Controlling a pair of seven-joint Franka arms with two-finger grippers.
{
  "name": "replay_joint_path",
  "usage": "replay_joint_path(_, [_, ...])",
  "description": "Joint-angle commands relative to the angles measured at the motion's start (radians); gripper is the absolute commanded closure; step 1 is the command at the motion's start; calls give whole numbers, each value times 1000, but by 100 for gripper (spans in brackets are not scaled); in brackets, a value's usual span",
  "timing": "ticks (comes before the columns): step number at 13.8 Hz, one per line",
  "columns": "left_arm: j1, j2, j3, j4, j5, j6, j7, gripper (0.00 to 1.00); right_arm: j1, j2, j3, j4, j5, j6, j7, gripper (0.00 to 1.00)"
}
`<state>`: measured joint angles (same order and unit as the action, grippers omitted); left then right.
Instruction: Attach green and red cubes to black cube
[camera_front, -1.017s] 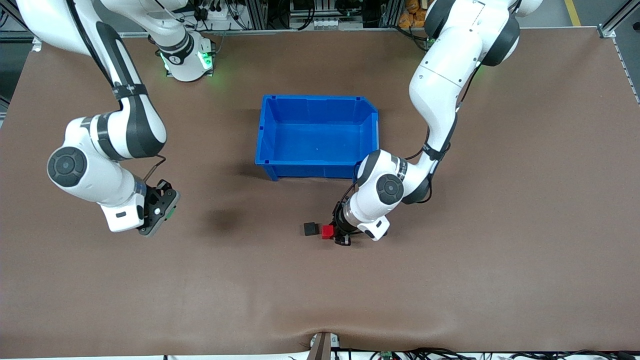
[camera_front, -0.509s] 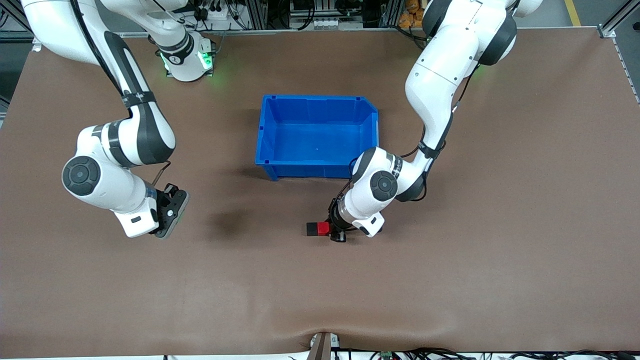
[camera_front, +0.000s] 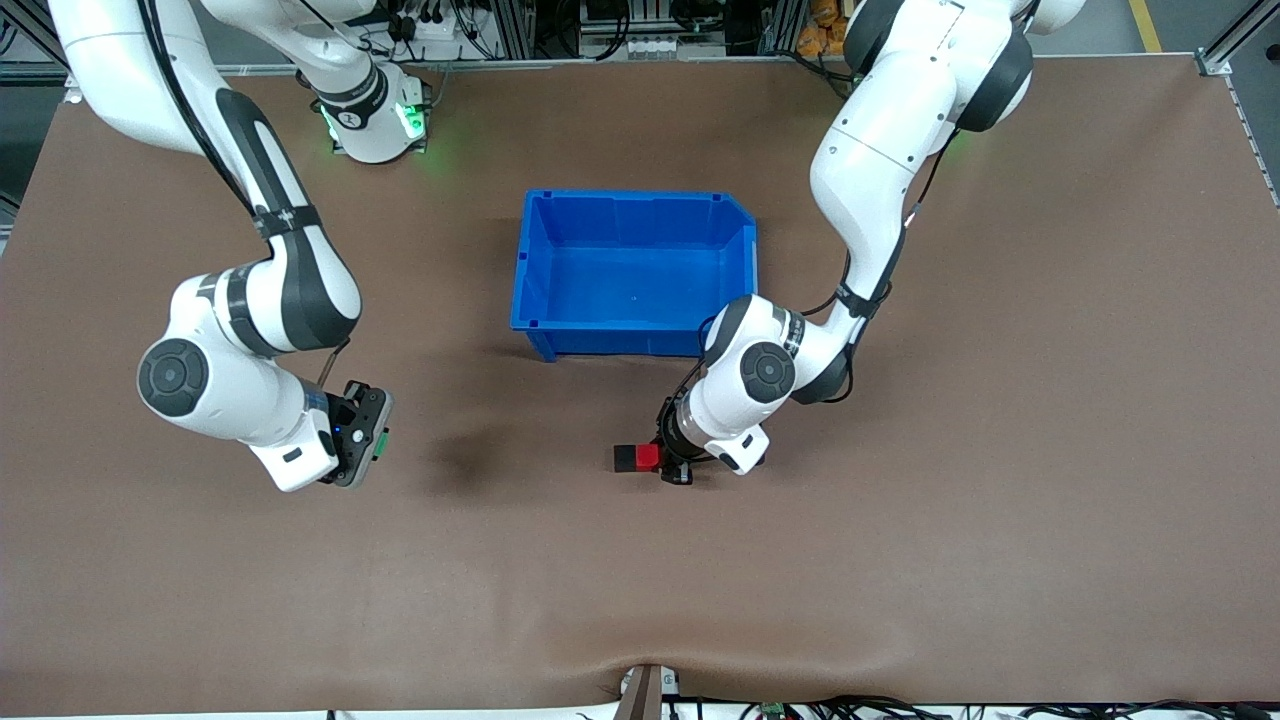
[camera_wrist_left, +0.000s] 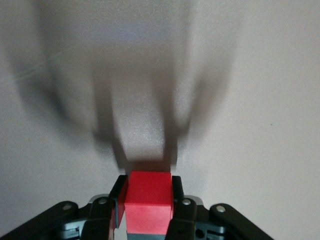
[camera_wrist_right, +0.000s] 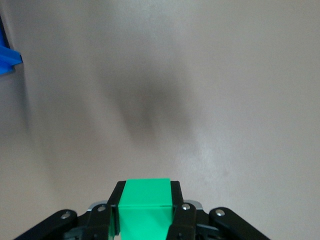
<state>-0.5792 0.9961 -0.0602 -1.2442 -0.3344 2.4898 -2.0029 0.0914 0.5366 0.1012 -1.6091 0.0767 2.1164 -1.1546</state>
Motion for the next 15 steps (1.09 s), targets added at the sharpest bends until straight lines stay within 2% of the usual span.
replay_joint_path(1, [-27,24,10,23,-12,18,33,100,36,65,-3,96,18,-18,-39,100])
replay_joint_path(4, [-25,24,10,19,-14,18,76,100,99,97,-5,139,11,-16,-27,100])
replay_joint_path(5, [-24,24,10,19,-14,18,78,92,123,103,-8,147,3,-15,-19,100])
replay_joint_path(6, [-24,24,10,19,-14,18,79,77,140,109,-12,158,-1,-15,-2,100])
replay_joint_path(9, [-14,22,8,19,-14,18,82,0,181,140,-14,185,-41,-12,93,100])
replay_joint_path(12, [-13,12,10,19,-14,18,84,0,240,166,-14,216,-127,-10,231,100])
replay_joint_path(15, [7,-4,11,19,-2,12,85,0,267,215,-14,259,-135,0,243,100])
